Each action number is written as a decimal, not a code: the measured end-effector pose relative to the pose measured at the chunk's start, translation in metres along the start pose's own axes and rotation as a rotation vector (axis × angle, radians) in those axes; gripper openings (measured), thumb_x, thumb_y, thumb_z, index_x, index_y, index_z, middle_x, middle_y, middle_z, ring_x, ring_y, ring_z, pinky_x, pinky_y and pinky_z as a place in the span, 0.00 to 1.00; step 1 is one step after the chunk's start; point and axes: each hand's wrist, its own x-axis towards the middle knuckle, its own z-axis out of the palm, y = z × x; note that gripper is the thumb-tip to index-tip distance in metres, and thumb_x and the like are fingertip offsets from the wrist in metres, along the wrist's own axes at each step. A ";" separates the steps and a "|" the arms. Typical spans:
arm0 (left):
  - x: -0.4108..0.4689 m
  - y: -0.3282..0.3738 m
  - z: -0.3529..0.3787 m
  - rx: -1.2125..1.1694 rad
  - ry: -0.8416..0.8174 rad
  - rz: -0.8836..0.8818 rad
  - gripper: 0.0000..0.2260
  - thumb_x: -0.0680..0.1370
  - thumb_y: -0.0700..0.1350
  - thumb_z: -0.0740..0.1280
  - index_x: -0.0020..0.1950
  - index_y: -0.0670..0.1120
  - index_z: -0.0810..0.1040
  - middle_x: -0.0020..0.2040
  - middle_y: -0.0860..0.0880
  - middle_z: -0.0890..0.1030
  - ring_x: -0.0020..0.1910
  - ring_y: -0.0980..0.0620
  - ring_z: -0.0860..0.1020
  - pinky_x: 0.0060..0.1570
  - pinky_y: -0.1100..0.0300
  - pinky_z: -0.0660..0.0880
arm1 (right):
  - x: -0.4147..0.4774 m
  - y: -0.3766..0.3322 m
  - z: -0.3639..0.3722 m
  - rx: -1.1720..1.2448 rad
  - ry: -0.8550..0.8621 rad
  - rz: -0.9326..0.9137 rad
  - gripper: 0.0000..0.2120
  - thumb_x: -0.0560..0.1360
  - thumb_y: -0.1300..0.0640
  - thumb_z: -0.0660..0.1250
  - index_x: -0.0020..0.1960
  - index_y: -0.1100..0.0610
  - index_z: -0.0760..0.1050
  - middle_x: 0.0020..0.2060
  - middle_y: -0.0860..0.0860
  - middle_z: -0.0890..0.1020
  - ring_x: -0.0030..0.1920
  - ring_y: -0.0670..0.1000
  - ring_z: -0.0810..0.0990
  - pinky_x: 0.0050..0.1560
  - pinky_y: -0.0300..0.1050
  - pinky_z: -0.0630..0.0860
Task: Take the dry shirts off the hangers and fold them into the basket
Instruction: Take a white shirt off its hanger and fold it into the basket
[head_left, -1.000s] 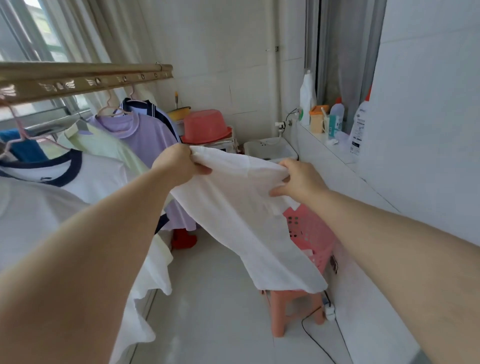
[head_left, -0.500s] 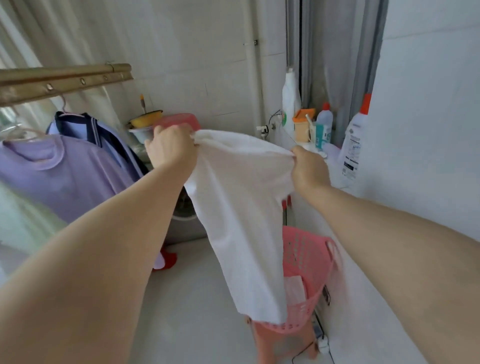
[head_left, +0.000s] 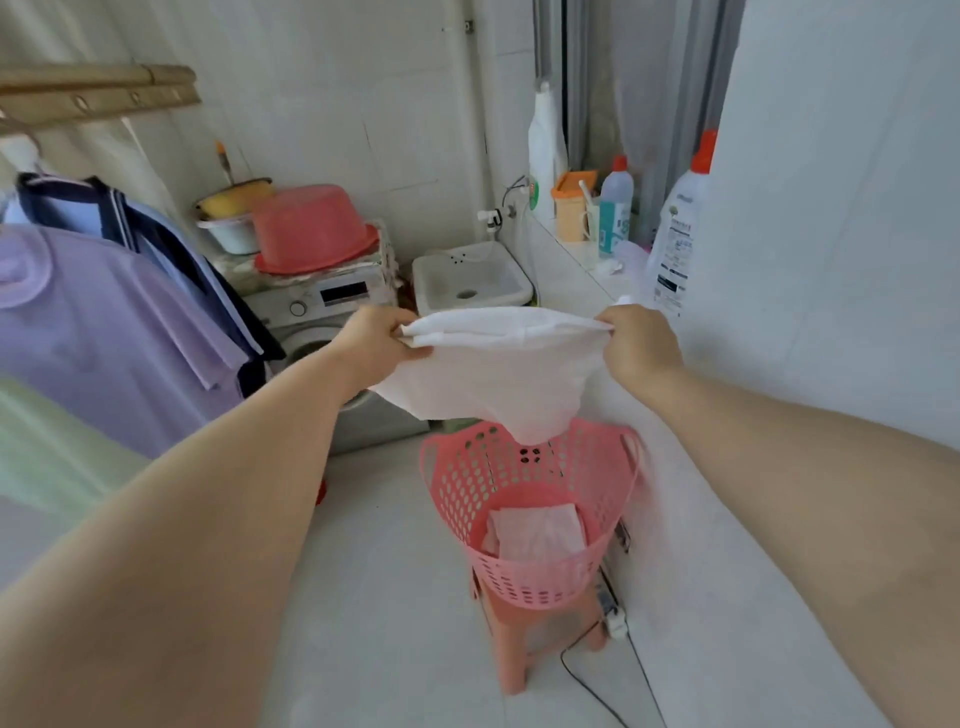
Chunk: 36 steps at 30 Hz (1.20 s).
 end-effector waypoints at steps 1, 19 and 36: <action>-0.010 -0.004 0.008 0.010 -0.089 -0.021 0.04 0.75 0.42 0.70 0.48 0.43 0.80 0.44 0.47 0.76 0.45 0.49 0.72 0.44 0.58 0.67 | -0.014 0.008 0.002 -0.033 -0.035 -0.004 0.16 0.69 0.72 0.57 0.49 0.64 0.80 0.49 0.61 0.77 0.50 0.63 0.76 0.40 0.46 0.68; -0.225 -0.069 0.167 0.292 -0.895 0.009 0.06 0.71 0.40 0.72 0.39 0.50 0.77 0.41 0.51 0.77 0.44 0.51 0.73 0.45 0.61 0.69 | -0.268 0.080 0.058 -0.281 -0.672 0.217 0.09 0.75 0.65 0.60 0.43 0.55 0.77 0.40 0.51 0.72 0.47 0.55 0.74 0.49 0.44 0.72; -0.173 -0.072 0.117 0.156 -0.947 -0.201 0.12 0.69 0.47 0.74 0.51 0.51 0.82 0.50 0.54 0.83 0.55 0.50 0.78 0.65 0.52 0.70 | -0.216 0.043 0.089 -0.266 -0.979 0.132 0.28 0.73 0.57 0.70 0.72 0.52 0.66 0.67 0.53 0.72 0.65 0.56 0.73 0.59 0.44 0.70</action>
